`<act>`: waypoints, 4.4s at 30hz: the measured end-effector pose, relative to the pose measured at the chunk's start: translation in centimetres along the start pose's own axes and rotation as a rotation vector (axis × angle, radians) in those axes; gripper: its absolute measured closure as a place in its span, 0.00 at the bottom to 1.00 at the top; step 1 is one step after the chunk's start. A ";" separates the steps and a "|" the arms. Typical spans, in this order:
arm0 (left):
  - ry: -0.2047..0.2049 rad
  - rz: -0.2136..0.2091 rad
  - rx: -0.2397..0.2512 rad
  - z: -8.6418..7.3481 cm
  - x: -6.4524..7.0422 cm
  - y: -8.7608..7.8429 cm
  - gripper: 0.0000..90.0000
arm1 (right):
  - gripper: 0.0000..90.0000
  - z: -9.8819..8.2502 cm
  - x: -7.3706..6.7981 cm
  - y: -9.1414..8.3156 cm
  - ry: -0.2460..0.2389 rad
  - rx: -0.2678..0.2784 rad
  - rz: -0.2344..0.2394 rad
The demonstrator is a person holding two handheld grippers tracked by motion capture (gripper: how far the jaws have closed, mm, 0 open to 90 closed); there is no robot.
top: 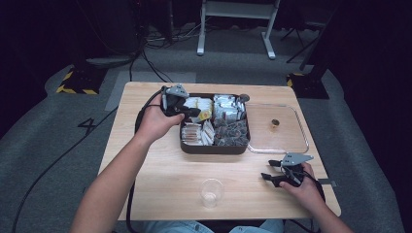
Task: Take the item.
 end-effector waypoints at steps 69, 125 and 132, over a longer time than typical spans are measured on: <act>0.162 -0.177 0.051 -10.4 17.0 3.7 1.00 | 0.37 0.0 0.0 0.0 0.000 0.000 -0.001; -0.084 0.218 -0.054 -18.1 3.7 -3.3 0.32 | 0.34 -0.1 -0.1 0.0 0.000 -0.005 -0.004; -0.175 0.270 -0.121 -21.0 1.4 -2.4 0.32 | 0.34 -0.1 -0.2 0.0 0.000 -0.005 -0.004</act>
Point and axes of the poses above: each handheld gripper's, and its own axes: y roughly forward along the jaws, z roughly out of its top, x roughly to its right, the point moved 8 cm from there along y, roughly forward along the jaws, and after that the axes turned 11 degrees about -x, right-handed, at the moved point
